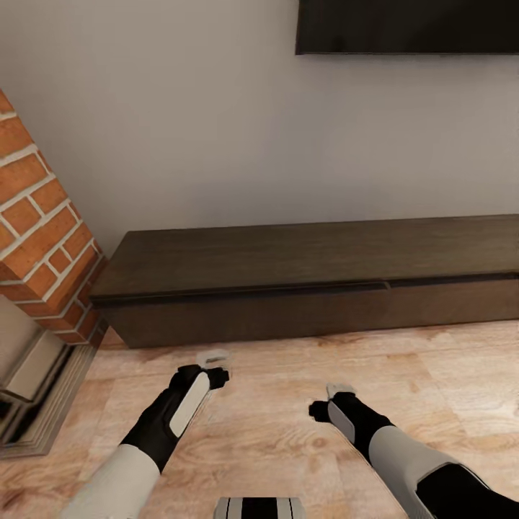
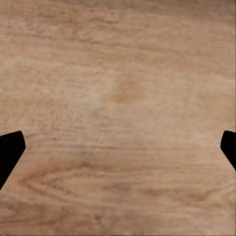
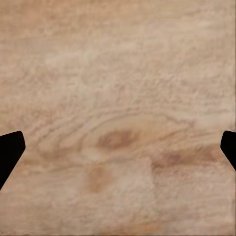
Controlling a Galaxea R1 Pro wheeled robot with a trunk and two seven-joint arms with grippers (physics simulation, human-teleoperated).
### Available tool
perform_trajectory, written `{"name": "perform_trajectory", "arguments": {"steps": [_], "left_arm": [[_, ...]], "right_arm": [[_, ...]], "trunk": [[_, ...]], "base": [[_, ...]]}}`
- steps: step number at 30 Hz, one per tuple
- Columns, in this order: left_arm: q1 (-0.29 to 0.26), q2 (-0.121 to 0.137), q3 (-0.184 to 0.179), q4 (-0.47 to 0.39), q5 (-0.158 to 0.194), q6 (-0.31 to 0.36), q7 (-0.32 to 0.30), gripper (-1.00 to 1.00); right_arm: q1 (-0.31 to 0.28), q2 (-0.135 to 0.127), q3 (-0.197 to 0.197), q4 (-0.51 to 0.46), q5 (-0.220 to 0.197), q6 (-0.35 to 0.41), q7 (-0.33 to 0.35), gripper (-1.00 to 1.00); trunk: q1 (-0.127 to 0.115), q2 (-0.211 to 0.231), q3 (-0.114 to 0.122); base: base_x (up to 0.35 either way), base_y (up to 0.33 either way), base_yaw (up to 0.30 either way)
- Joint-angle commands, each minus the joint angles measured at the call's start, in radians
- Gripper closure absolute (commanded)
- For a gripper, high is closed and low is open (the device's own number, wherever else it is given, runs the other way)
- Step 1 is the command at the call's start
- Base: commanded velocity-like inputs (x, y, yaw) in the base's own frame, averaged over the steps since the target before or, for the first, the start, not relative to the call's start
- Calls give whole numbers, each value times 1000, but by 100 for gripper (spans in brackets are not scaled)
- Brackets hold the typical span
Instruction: Place each of the two pumpkins and all three candles from the living room inside a cabinet in the living room (use any cabinet), then make sure every cabinet is closed, and position the cauldron so it is next to a table in the living room.
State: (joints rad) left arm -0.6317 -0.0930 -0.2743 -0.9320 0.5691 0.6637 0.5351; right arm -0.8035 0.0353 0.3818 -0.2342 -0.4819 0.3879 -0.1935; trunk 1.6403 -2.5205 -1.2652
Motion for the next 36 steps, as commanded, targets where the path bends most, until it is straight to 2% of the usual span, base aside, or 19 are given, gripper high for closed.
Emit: {"name": "perform_trajectory", "arguments": {"steps": [1,3,6,9,14,18,21,22,24,26,34,36], "left_arm": [[5,4,12,-3,13,29,10,-100],[33,20,28,-5,14,61,11,-100],[76,53,38,-6,15,74,10,-100],[107,77,40,-5,15,73,9,-100],[128,90,41,7,16,65,9,-100],[130,89,40,57,14,30,9,-100],[130,90,39,74,14,1,8,-100],[132,89,39,92,16,-21,7,-100],[136,86,37,147,14,-78,7,-100],[139,81,35,277,8,-185,6,-100],[139,53,36,379,6,-310,7,-100],[139,34,36,392,6,-341,10,-100]], "right_arm": [[0,-9,0,-2,-13,24,-7,-100],[15,-19,-9,-2,-15,28,-6,-100],[94,-30,-15,-3,-16,-48,-5,-100],[126,-33,-16,-3,-16,-85,-5,-100],[166,-34,-17,-1,-13,-98,-5,-100],[173,-32,-15,-2,-8,-103,-12,-100],[175,-32,-15,4,-14,-164,-13,-100],[176,-31,-15,6,-17,-204,-12,-100],[187,-25,-14,8,-18,-238,-12,-100],[211,-24,-14,10,-19,-260,-11,-100],[238,-19,-14,10,-20,-270,-10,-100],[238,-18,-15,10,-21,-271,-9,-100]], "trunk": [[-1,0,3],[-2,0,11],[-3,1,22],[-4,2,34],[-6,3,53],[-8,4,69],[-10,5,80],[-10,5,84],[-11,5,92],[-12,6,100],[-15,8,131],[-16,8,138]], "base": [[-2,0,0],[-2,0,0],[0,0,0],[0,0,0],[0,0,0],[0,0,0],[0,0,0],[0,0,0],[0,0,0],[0,0,0],[0,0,0],[0,0,0]]}}
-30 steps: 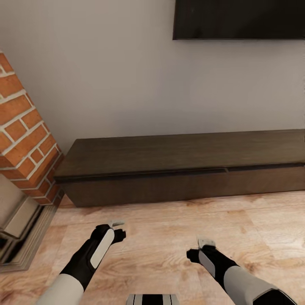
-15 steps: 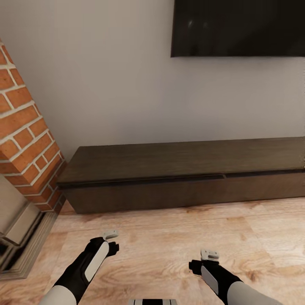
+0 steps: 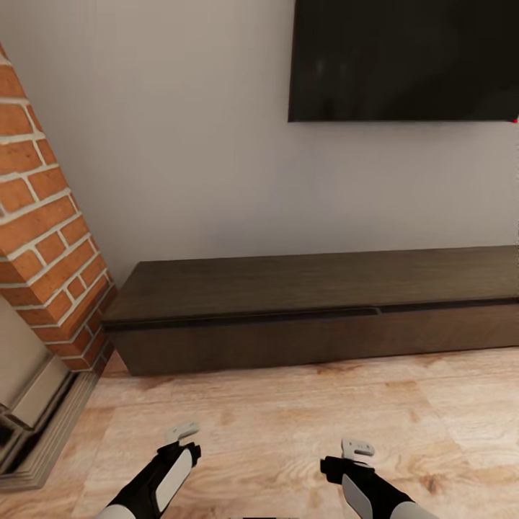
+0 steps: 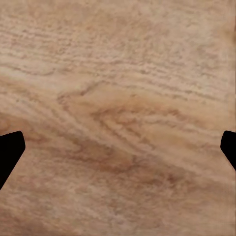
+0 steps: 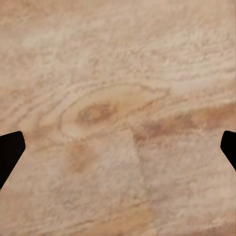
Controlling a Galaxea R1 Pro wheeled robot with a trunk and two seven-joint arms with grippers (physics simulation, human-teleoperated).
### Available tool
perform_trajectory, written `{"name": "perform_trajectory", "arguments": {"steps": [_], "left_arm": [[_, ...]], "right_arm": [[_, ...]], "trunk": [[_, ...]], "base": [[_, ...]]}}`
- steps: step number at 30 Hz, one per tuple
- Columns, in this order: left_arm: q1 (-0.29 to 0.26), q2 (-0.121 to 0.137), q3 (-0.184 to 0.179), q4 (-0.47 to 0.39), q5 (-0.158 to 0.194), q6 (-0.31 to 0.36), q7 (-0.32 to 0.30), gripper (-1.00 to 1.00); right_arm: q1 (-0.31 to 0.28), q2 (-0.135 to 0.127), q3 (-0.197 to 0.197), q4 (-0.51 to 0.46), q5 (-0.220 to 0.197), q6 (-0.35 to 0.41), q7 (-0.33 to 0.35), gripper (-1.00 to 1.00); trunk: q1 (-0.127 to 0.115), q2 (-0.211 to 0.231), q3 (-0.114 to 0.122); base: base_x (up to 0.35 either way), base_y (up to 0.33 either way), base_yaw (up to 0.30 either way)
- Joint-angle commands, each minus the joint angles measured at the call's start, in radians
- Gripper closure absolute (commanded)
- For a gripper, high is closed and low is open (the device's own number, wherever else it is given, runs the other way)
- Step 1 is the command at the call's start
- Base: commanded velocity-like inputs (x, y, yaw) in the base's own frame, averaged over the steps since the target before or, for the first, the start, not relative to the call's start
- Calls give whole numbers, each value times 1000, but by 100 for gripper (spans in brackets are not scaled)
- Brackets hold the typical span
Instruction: Place each of the two pumpkins and all three candles from the living room inside a cabinet in the living room (use any cabinet), then make sure every cabinet is closed, and position the cauldron so it is next to a table in the living room.
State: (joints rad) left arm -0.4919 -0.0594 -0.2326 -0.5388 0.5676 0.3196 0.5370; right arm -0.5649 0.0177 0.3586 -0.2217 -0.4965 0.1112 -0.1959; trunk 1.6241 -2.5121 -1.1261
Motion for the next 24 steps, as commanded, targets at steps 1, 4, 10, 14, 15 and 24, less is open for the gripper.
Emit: {"name": "perform_trajectory", "arguments": {"steps": [1,4,10,14,15,24], "left_arm": [[0,-8,-7,2,7,-6,10,-100],[0,-20,-9,28,6,-30,14,-100],[0,-23,-8,61,6,-75,15,-100],[0,-23,-8,64,6,-80,15,-100],[0,-23,-8,64,6,-80,15,-100],[0,-25,-8,65,6,-82,16,-100]], "right_arm": [[0,-1,8,-2,-6,6,-7,-100],[1,-1,8,1,-7,5,-7,-100],[2,-1,7,40,-7,-52,-8,-100],[2,-1,7,53,-7,-72,-8,-100],[2,-1,7,53,-7,-73,-8,-100],[8,-3,6,56,-6,-79,-7,-100]], "trunk": [[-1,0,3],[-2,1,15],[-5,2,38],[-6,3,53],[-7,3,57],[-11,5,92]], "base": [[0,0,0],[0,0,0],[0,0,0],[0,0,0],[0,0,0],[0,0,0]]}}
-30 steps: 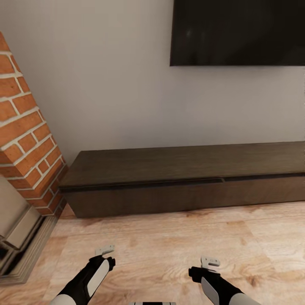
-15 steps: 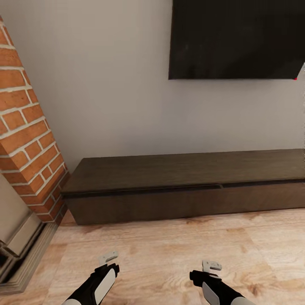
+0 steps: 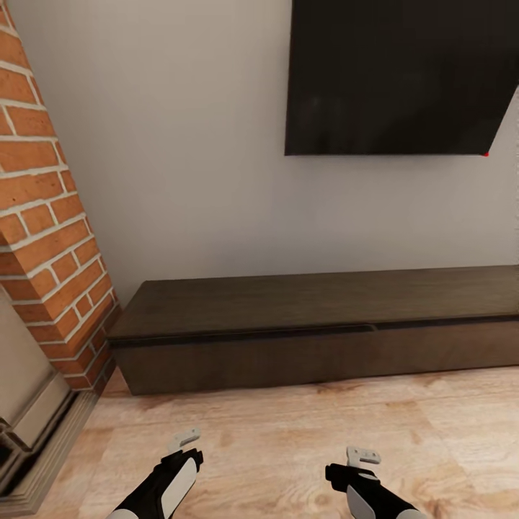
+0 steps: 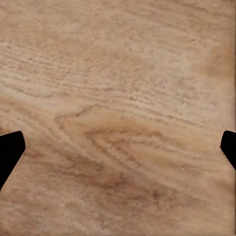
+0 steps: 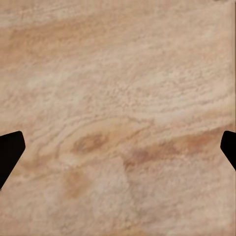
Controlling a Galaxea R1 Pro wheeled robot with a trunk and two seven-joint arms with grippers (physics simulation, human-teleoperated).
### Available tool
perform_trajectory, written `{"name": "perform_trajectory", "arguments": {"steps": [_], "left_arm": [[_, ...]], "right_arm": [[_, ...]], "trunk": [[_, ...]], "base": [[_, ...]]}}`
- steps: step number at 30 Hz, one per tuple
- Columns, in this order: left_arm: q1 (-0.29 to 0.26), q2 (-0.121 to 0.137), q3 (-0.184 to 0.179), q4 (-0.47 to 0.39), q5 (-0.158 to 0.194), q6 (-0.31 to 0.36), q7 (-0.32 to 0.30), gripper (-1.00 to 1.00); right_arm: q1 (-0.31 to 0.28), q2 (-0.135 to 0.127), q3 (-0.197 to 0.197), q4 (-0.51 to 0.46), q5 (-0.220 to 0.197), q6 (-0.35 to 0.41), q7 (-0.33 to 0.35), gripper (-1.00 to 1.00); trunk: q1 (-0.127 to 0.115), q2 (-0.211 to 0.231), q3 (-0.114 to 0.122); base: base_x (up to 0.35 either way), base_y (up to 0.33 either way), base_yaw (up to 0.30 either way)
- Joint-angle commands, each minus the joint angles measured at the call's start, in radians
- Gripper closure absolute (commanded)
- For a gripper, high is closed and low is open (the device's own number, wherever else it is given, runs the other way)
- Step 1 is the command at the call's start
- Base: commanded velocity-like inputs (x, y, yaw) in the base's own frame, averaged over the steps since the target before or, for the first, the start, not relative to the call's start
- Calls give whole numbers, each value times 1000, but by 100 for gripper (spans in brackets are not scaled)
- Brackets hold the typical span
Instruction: Place each of the two pumpkins and all three candles from the living room inside a cabinet in the living room (use any cabinet), then make sure every cabinet is closed, and position the cauldron so it is next to a table in the living room.
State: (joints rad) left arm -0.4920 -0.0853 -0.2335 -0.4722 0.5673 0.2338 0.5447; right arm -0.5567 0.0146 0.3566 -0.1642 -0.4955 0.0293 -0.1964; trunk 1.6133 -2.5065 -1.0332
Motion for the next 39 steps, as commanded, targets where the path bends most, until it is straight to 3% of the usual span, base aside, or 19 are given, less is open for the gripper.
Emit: {"name": "perform_trajectory", "arguments": {"steps": [1,18,27,39], "left_arm": [[0,1,-7,-2,6,4,8,-100],[0,-46,-7,21,6,-25,9,-100],[0,-51,-7,21,6,-24,9,-100],[0,-51,-7,21,7,-25,8,-100]], "right_arm": [[0,0,8,-1,-7,3,-6,-100],[1,-7,8,-1,-8,3,-6,-100],[1,-10,7,6,-8,3,-7,-100],[1,-10,7,8,-8,3,-8,-100]], "trunk": [[-1,0,3],[-8,4,66],[-12,6,93],[-12,6,82]], "base": [[0,0,0],[0,0,-77],[0,0,-227],[0,0,-234]]}}
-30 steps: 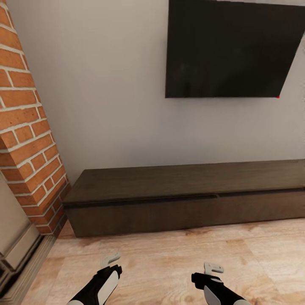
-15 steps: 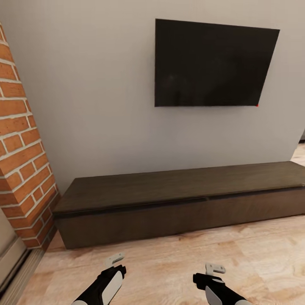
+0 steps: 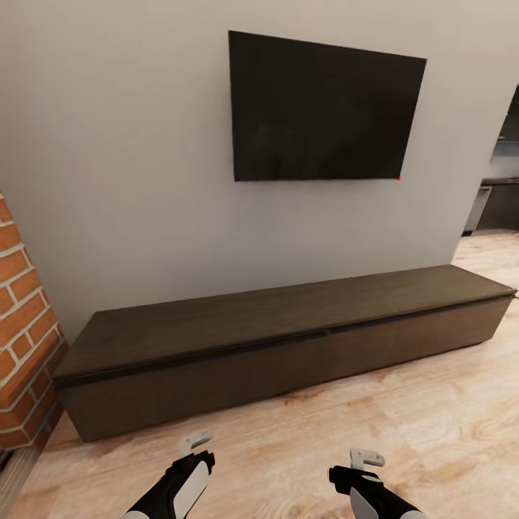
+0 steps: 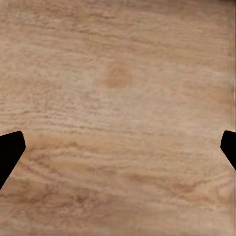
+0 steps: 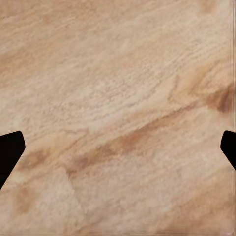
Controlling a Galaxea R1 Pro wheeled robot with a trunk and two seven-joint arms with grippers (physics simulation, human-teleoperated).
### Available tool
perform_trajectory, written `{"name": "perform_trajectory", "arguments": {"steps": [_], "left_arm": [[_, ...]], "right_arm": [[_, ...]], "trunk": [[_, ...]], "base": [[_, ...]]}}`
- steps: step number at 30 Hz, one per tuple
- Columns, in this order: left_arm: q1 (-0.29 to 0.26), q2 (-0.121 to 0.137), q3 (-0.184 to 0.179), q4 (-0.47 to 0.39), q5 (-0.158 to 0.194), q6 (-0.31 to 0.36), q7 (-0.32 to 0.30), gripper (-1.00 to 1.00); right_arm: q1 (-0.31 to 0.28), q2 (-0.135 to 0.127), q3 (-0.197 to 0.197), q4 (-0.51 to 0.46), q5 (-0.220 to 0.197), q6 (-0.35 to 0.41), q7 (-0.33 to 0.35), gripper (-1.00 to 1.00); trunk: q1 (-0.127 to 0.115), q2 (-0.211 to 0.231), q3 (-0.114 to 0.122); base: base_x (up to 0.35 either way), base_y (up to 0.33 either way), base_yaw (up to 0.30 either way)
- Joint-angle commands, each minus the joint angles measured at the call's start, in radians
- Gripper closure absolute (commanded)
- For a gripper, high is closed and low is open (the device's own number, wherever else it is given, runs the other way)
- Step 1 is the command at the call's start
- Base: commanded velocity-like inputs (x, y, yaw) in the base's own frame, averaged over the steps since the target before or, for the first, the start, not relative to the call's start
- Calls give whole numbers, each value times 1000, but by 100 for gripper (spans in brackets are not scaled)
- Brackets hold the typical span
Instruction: Place each of the two pumpkins and all three candles from the living room inside a cabinet in the living room (use any cabinet), then make sure every cabinet is closed, and position the cauldron so it is next to a table in the living room.
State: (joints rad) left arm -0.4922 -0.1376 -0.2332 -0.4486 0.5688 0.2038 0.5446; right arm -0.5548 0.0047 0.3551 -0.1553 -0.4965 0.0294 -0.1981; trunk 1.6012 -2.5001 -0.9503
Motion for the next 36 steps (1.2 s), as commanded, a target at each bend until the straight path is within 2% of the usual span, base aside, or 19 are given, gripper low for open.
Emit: {"name": "perform_trajectory", "arguments": {"steps": [1,5,36], "left_arm": [[0,1,-8,-2,6,5,8,-100],[2,1,-8,-2,6,5,8,-100],[3,3,-8,19,5,3,7,-100]], "right_arm": [[-1,0,8,-1,-7,3,-6,-100],[-1,0,8,-1,-7,4,-6,-100],[-1,0,7,0,-7,4,-6,-100]], "trunk": [[0,0,-2],[-4,6,5],[-123,223,73]], "base": [[0,0,-234],[0,0,-234],[0,0,-234]]}}
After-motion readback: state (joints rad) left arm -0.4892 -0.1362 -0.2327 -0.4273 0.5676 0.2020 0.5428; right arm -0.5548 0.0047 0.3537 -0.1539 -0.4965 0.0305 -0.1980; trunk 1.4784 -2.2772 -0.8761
